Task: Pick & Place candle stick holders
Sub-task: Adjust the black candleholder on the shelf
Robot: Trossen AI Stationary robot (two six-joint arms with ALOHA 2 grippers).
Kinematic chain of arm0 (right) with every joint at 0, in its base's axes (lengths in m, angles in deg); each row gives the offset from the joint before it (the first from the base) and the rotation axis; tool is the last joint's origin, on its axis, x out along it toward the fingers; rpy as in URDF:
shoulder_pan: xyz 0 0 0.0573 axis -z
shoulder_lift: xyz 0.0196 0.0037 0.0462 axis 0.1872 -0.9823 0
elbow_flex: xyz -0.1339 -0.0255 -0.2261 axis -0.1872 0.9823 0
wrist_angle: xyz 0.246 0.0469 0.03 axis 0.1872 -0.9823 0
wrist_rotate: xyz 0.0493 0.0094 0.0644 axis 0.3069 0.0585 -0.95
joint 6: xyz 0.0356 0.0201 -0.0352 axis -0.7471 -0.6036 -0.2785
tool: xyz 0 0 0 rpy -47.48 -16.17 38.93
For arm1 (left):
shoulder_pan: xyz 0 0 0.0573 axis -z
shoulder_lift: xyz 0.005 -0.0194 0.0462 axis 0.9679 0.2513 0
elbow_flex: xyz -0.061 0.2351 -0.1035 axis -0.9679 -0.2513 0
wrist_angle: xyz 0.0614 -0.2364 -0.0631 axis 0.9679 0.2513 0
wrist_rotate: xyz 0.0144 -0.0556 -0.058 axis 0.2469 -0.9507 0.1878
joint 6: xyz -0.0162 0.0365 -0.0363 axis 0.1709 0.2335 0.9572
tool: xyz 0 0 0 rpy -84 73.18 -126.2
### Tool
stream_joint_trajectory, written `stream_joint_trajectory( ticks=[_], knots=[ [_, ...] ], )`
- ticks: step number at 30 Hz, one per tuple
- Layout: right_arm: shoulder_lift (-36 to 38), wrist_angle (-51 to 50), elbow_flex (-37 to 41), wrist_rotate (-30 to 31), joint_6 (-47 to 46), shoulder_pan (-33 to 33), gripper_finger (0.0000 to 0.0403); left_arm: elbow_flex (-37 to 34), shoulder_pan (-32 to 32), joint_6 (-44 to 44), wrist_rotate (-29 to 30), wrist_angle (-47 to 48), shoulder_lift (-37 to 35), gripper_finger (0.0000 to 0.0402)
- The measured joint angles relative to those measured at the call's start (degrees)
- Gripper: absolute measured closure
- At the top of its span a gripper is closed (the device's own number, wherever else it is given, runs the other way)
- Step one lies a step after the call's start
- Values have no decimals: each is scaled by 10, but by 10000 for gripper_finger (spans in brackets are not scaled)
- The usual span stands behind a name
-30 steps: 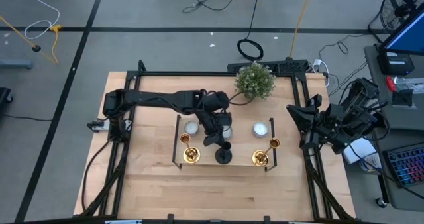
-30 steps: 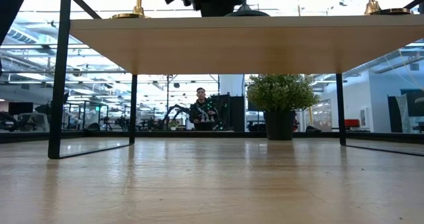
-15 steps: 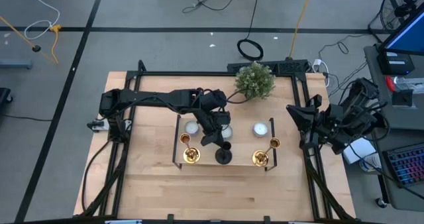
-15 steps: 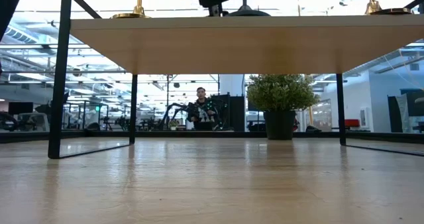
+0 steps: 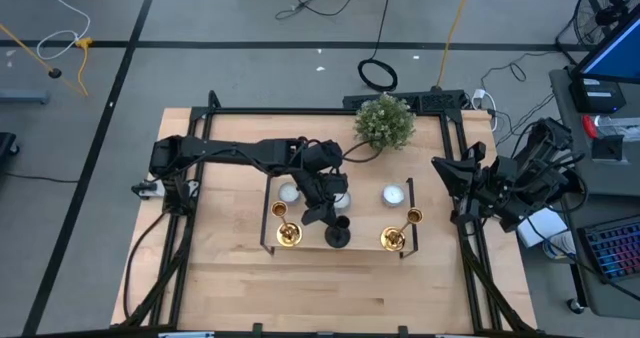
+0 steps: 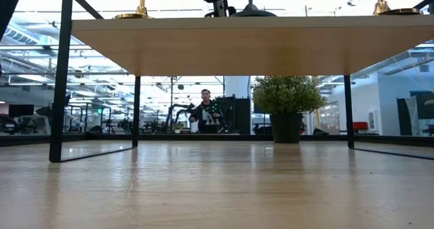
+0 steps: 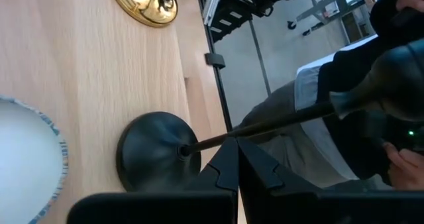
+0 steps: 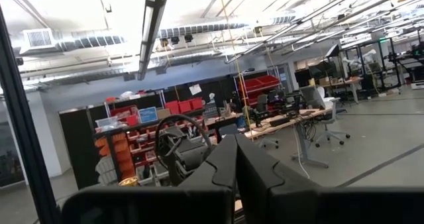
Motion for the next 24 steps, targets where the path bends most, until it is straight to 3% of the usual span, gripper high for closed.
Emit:
stream_joint_trajectory(
  ticks=[16, 24],
  knots=[
    [0, 0, 0, 0, -1, 0, 403, 0, -11, -1, 39, 0, 0, 401],
    [0, 0, 0, 0, -1, 0, 403, 0, -15, 0, 10, -23, 0, 401]
  ],
)
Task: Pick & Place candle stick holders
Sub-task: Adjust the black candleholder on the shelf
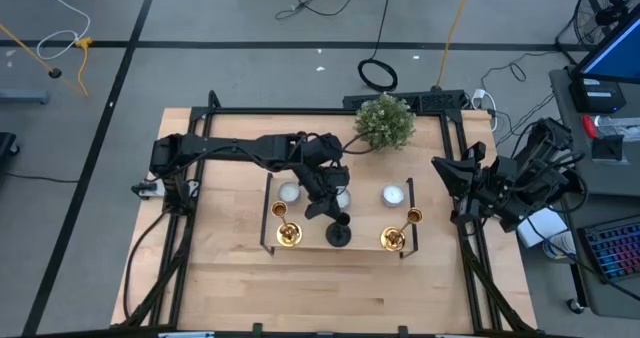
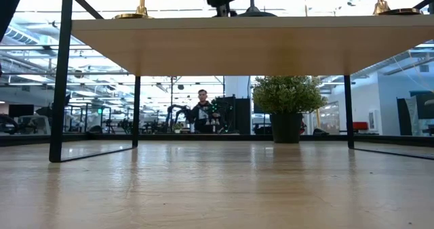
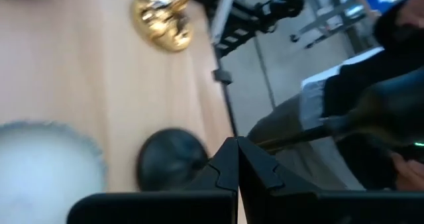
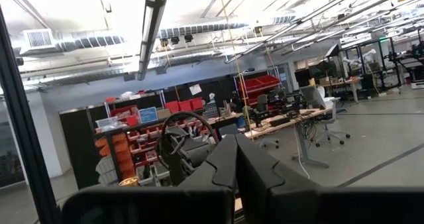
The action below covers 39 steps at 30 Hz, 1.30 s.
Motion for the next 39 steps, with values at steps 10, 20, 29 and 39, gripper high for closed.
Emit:
stream_joint_trajectory(
  ticks=[10, 20, 29, 39],
  knots=[
    [6, 0, 0, 0, 3, 0, 403, 0, 6, 24, -30, -37, 0, 401],
    [6, 0, 0, 0, 6, 0, 403, 0, 6, 27, -32, -36, 0, 401],
    [6, 0, 0, 0, 6, 0, 403, 0, 6, 25, -32, -31, 0, 401],
    [6, 0, 0, 0, 5, 0, 403, 0, 6, 24, -32, -27, 0, 401]
  ],
)
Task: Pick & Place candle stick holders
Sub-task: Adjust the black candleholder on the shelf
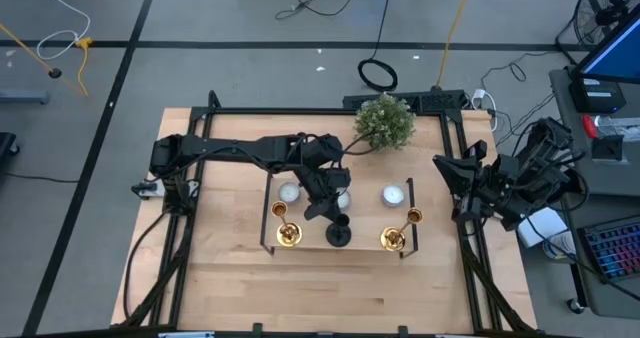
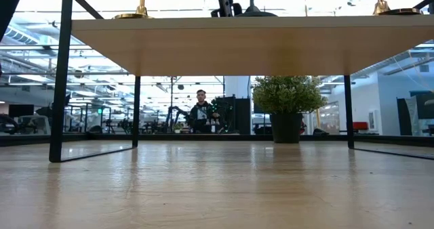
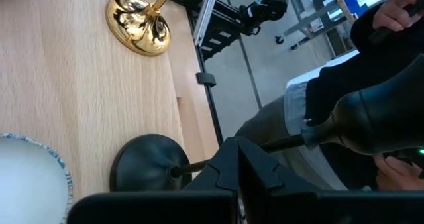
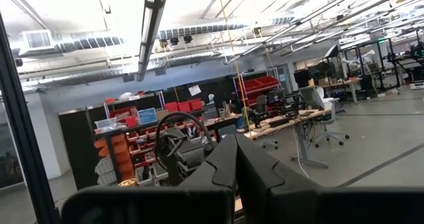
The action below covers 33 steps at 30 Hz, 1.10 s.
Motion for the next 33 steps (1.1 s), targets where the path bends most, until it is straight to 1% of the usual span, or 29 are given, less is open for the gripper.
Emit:
stream_joint_trajectory(
  ticks=[13, 16, 19, 33],
  knots=[
    [0, 0, 0, 0, 0, 0, 403, 0, 0, -4, 3, 13, 0, 401],
    [0, 0, 0, 0, 3, 0, 403, 0, 0, -5, 16, 13, 0, 401],
    [0, 0, 0, 0, 5, 0, 403, 0, 0, -5, 18, 12, 0, 401],
    [0, 0, 0, 0, 9, 0, 403, 0, 0, -4, -3, 11, 0, 401]
  ],
)
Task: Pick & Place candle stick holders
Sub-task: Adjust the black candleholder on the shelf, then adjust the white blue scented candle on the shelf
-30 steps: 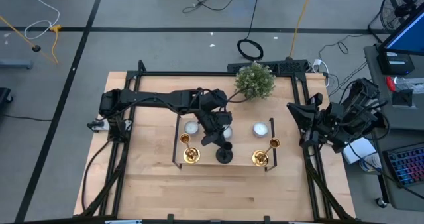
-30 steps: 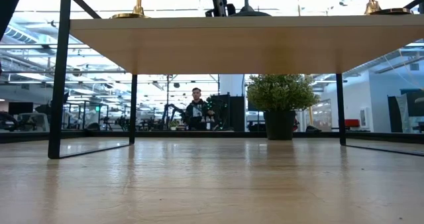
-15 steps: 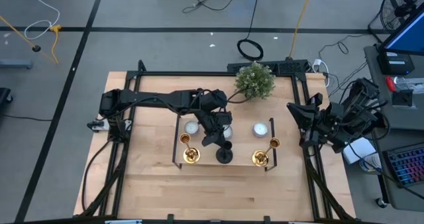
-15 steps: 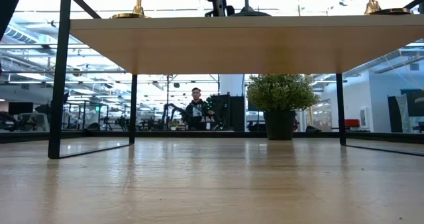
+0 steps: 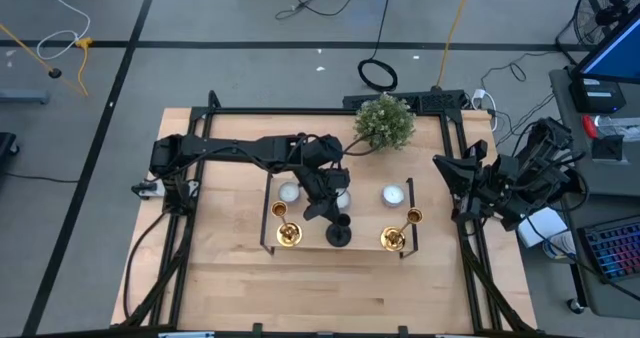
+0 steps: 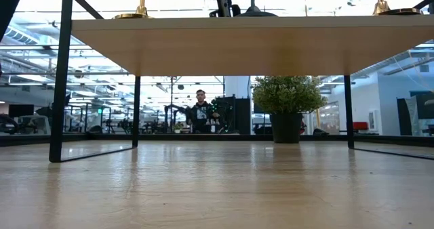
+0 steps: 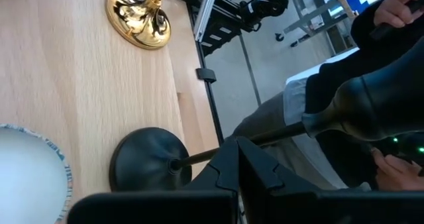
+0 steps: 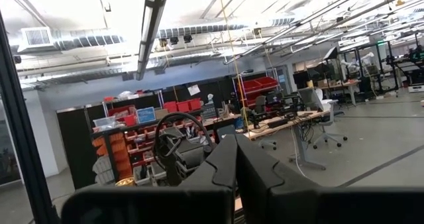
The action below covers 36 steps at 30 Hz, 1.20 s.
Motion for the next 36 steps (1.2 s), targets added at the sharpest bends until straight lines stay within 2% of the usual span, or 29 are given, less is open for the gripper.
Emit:
stream_joint_trajectory(
  ticks=[8, 20, 25, 31, 36],
  knots=[
    [0, 0, 0, 0, -1, 0, 403, 0, 0, 1, 4, 4, 0, 401],
    [0, 0, 0, 0, -6, 0, 403, 0, -28, -28, 90, 14, 0, 401],
    [0, 0, 0, 1, -6, 0, 403, 0, -28, -52, 121, 43, 0, 401],
    [1, 0, 0, 29, -2, 0, 403, 0, -16, -77, 192, 64, 0, 401],
    [1, 0, 0, 29, 0, 0, 403, 25, -13, -83, 209, 62, 0, 401]
  ],
)
